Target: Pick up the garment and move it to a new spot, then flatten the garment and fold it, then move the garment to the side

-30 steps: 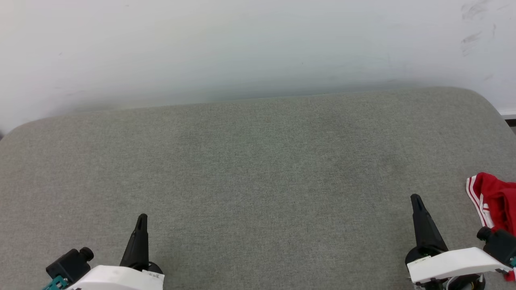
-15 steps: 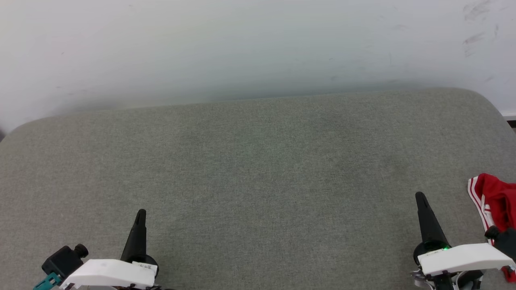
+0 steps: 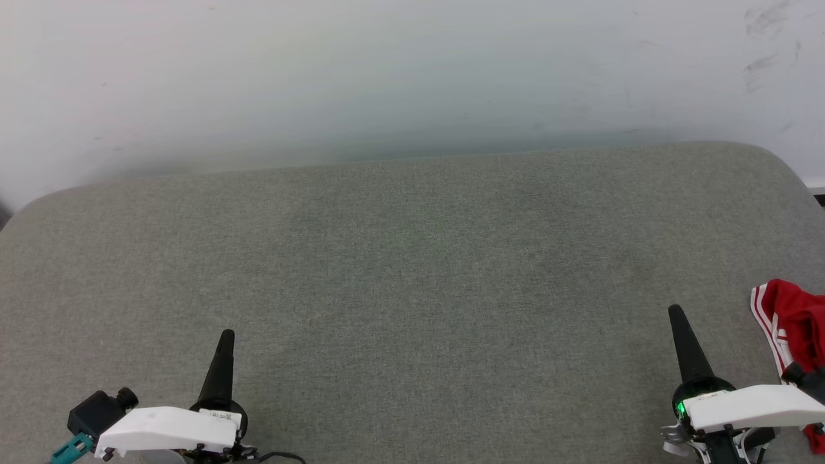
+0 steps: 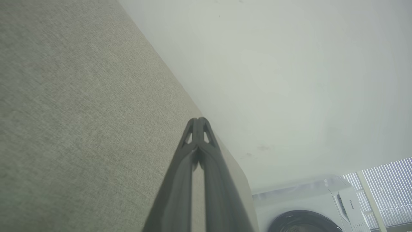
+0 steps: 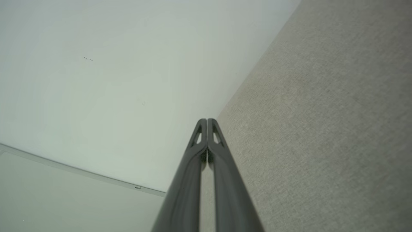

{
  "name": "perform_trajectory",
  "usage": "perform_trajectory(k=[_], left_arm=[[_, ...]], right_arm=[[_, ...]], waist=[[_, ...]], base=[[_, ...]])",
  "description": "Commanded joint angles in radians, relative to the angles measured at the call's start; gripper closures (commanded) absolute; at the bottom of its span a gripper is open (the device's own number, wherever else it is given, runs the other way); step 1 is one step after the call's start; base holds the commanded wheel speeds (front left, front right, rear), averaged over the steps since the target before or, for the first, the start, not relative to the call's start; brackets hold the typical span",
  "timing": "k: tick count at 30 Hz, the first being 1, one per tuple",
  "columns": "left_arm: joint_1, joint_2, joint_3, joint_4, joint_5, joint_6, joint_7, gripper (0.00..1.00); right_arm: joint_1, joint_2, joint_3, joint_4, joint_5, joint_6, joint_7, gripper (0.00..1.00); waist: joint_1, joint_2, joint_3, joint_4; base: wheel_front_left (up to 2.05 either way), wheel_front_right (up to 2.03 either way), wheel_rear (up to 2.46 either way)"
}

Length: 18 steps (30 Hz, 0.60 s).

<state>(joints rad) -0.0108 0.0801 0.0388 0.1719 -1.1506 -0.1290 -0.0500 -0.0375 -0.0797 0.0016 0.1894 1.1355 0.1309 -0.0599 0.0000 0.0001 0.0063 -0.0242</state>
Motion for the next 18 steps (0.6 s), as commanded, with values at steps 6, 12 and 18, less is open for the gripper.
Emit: perform_trajectory(k=[6,12,18], left_arm=[[-0.033,0.002,0.009,0.005,-0.072,-0.002,0.021,1.00],[-0.044,0.001,0.014,0.014,-0.126,-0.002,0.036,1.00],[-0.050,-0.001,0.019,0.023,-0.178,-0.002,0.051,1.00]], right_arm=[[-0.032,-0.007,-0.012,0.001,0.077,0.000,0.021,1.00],[-0.036,-0.007,-0.020,0.008,0.134,0.000,0.036,1.00],[-0.041,-0.006,-0.028,0.015,0.188,0.000,0.052,1.00]], waist=[[0.0000,-0.0001,0.000,0.002],[0.0000,-0.0001,-0.001,0.005],[0.0000,-0.0001,-0.001,0.007]], base=[[0.00,0.00,0.00],[0.00,0.00,0.00],[0.00,0.00,0.00]])
